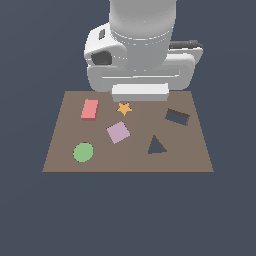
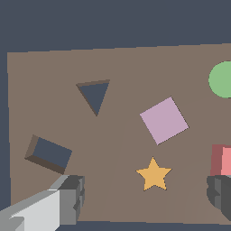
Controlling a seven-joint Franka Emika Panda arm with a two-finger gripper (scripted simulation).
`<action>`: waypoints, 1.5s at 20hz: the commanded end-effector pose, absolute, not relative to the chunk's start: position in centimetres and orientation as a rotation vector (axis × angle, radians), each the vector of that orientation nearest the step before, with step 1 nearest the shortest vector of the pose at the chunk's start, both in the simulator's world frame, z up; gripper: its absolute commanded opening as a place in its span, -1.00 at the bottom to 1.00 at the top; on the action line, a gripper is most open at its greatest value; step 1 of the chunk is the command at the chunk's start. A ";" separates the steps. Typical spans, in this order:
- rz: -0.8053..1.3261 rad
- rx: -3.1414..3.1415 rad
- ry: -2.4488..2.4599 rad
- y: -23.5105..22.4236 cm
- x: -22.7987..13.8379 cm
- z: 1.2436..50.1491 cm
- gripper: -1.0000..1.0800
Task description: Insert a designated object into the corresponding slot on a board.
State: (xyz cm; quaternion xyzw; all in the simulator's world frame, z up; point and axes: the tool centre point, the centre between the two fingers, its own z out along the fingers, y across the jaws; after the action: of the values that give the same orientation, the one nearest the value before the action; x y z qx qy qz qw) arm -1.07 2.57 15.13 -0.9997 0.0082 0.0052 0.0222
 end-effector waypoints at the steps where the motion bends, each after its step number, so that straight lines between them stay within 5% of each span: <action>1: 0.016 -3.097 0.025 2.6 -1.1 15.1 0.92; 30: 0.000 -3.140 0.110 -13.0 -5.5 5.0 0.92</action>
State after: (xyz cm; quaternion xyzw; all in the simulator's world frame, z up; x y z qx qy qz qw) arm -5.56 -12.99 5.00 -0.9994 0.0357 0.0010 -0.0003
